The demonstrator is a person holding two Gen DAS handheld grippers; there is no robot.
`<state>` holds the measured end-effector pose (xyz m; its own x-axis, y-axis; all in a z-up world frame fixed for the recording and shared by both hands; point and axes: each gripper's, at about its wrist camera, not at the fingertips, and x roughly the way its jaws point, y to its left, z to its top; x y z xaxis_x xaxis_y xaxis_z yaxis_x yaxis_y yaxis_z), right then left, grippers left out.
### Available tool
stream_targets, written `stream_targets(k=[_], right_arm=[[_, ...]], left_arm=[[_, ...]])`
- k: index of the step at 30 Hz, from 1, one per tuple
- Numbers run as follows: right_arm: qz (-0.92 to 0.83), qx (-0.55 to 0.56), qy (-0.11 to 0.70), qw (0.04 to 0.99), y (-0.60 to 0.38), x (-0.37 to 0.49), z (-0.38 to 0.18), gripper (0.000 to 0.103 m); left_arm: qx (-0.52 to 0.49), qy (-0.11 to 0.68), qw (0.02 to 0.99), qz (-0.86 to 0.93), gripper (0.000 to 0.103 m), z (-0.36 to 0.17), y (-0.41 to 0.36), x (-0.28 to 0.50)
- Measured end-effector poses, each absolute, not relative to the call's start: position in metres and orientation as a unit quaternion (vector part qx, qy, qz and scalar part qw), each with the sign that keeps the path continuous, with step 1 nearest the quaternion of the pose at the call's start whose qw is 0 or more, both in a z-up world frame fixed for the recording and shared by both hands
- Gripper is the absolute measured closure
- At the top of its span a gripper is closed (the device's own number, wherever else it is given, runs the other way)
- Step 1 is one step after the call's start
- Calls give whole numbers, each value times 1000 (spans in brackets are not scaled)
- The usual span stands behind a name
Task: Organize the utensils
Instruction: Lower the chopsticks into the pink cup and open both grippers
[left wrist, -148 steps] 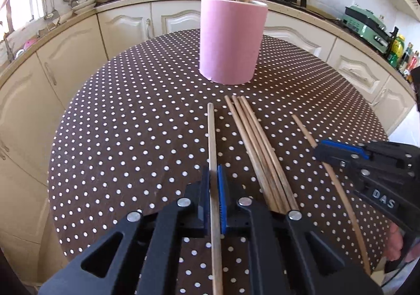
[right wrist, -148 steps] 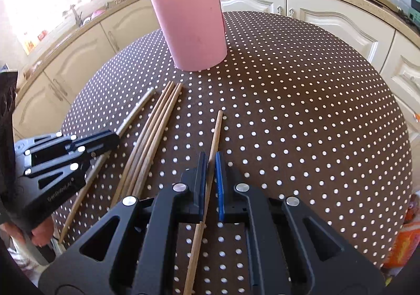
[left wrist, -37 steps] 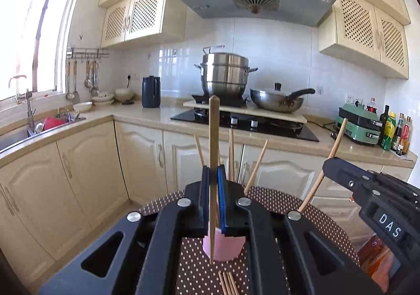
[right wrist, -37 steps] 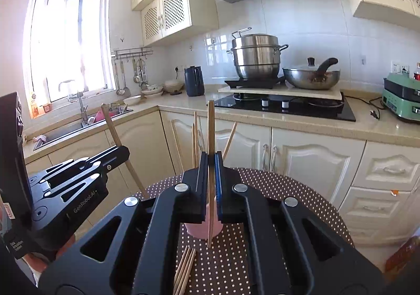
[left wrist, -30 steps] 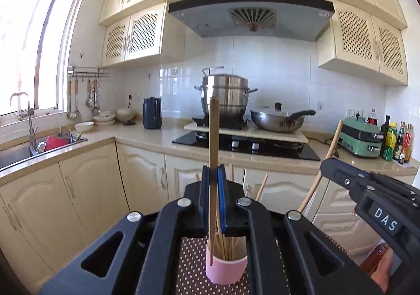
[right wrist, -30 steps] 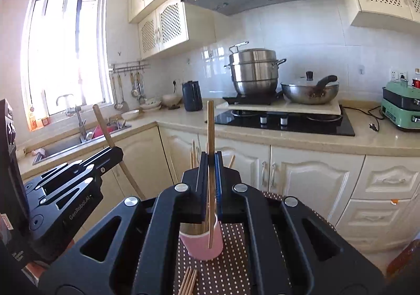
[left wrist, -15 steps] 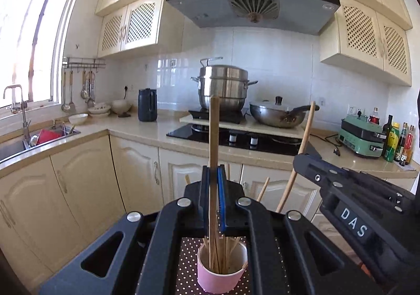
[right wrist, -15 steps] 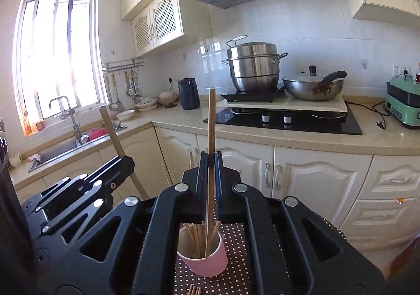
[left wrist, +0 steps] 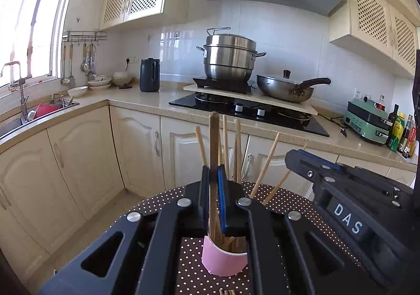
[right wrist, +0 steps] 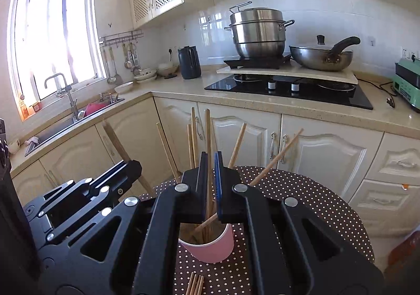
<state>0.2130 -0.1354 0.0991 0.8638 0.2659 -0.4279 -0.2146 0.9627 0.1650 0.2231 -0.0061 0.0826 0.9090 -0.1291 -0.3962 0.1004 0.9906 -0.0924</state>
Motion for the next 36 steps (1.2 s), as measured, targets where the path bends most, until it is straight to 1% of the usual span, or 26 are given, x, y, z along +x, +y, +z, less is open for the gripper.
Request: stream_targets(k=[7,8,9,10,11,12,13,17,21,25,26,27,28,29,30,31,35,36], right_arm=[[126,55,237,962,-146,212,96,96],[125,54,240,961,-148,211,95,94],[122,54,245,960,-151,211,94,80],[115,61,250,959,-157,211,92,63],[105,74,249,960,-166,209,90,19],[100,84,240,962,-171,207,89,14],[93,97,232,963,-181,203,86,14],[92,146,256,951,-205,212,72,14],[106,207,285,930,-222,238,49,14],[130,243,300,913,-224,262,32,14],[134,249,301,911,-224,268,29,16],[143,256,301,907,-224,275,25,25],[154,263,302,903,-223,280,23,32],[160,267,307,899,-222,286,20,54],[163,268,312,897,-220,290,18,85],[165,268,317,895,-218,294,16,90],[166,245,290,910,-210,284,24,93],[160,224,278,920,-205,276,30,93]], left_arm=[[-35,221,973,-64,94,73,-2,230],[-35,224,972,-63,89,71,-2,230],[-36,225,971,-65,85,70,-1,231],[-36,226,971,-68,80,68,-2,231],[-36,226,971,-69,79,67,-2,231],[-35,228,971,-70,79,66,-2,231],[-34,229,970,-71,79,65,-2,232],[-36,232,969,-72,79,62,-4,233],[-34,233,969,-77,71,59,-4,234],[-31,236,968,-84,67,57,-3,235],[-30,237,967,-85,65,56,-2,236],[-29,238,967,-85,65,55,-2,236],[-29,238,967,-85,65,54,-2,236],[-29,238,967,-85,65,54,-1,236],[-29,239,967,-86,64,53,0,237],[-29,240,967,-84,64,52,0,237],[-26,239,967,-80,64,51,1,239],[-27,239,967,-82,63,51,2,239]])
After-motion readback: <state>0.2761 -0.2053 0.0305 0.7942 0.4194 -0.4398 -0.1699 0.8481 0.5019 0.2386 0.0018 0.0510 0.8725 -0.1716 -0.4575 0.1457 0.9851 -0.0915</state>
